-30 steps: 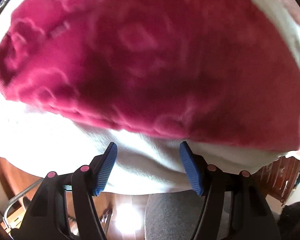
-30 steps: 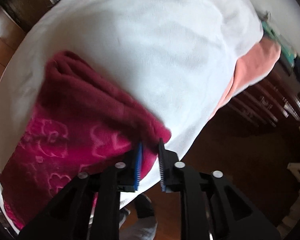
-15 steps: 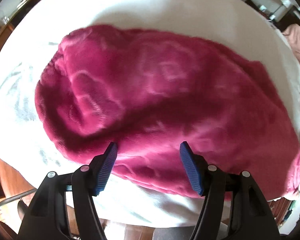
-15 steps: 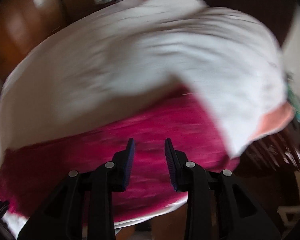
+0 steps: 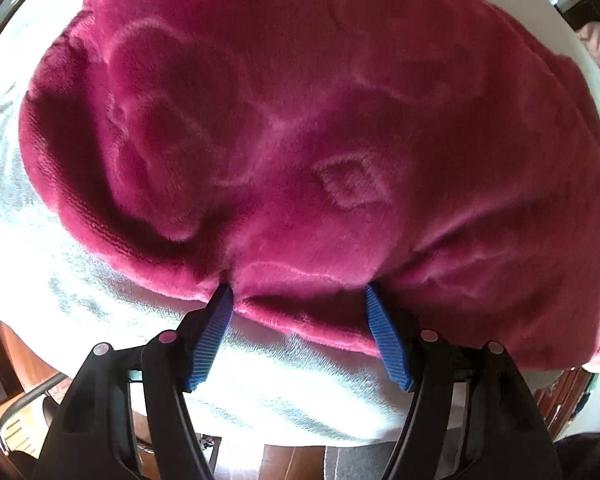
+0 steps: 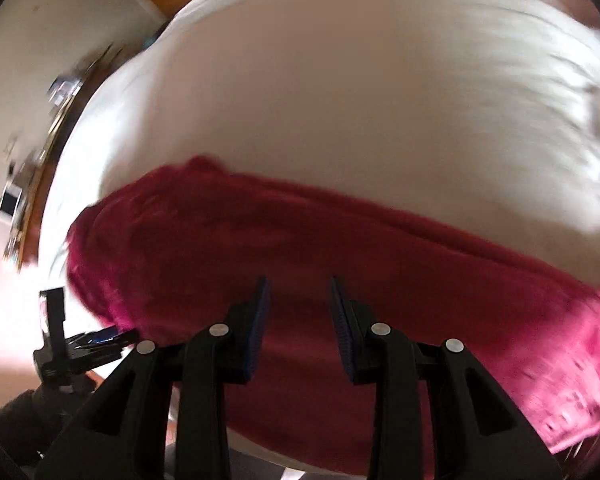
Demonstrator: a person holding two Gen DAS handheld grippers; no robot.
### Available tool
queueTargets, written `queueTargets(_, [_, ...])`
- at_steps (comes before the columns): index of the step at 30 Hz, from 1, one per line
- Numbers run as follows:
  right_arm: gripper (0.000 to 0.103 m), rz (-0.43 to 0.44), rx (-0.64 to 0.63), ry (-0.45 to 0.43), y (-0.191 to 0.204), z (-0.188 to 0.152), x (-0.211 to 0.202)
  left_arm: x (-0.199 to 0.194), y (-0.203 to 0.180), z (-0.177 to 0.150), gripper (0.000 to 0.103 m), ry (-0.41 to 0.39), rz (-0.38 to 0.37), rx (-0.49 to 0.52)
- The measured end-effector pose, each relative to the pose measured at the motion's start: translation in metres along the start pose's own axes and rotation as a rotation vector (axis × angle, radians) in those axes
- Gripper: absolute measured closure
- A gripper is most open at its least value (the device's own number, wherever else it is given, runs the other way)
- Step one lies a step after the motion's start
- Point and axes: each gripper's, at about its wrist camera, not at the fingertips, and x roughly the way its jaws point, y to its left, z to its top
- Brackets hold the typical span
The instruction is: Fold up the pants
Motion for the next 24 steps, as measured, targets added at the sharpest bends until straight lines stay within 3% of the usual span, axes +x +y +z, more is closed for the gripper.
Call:
queueTargets(2, [0.064, 0.033, -0.06, 0.041, 0.02, 0.004, 0.023, 0.007, -0.001, -0.005, 0.033, 0.007, -0.014, -0.007])
queueTargets(7, [0.064, -0.013, -0.157, 0.169, 0.047, -0.011, 0.077, 0.013, 0.013, -0.006, 0.033, 0.024, -0.052, -0.003])
queueTargets(10, [0.064, -0.039, -0.223, 0.183, 0.053, -0.023, 0.086, 0.021, 0.031, 0.007, 0.033, 0.032, -0.06, 0.009])
queueTargets(12, [0.064, -0.016, -0.199, 0.197, 0.05, -0.016, 0.083, 0.023, 0.032, 0.011, 0.033, 0.036, -0.063, 0.021])
queueTargets(19, [0.064, 0.133, -0.054, 0.093, 0.046, 0.052, 0.051, 0.033, 0.031, 0.039, 0.033, 0.056, -0.084, 0.048])
queueTargets(24, [0.064, 0.175, -0.026, 0.047, 0.06, 0.095, 0.055, 0.016, 0.035, 0.049, 0.034, 0.057, -0.118, 0.025])
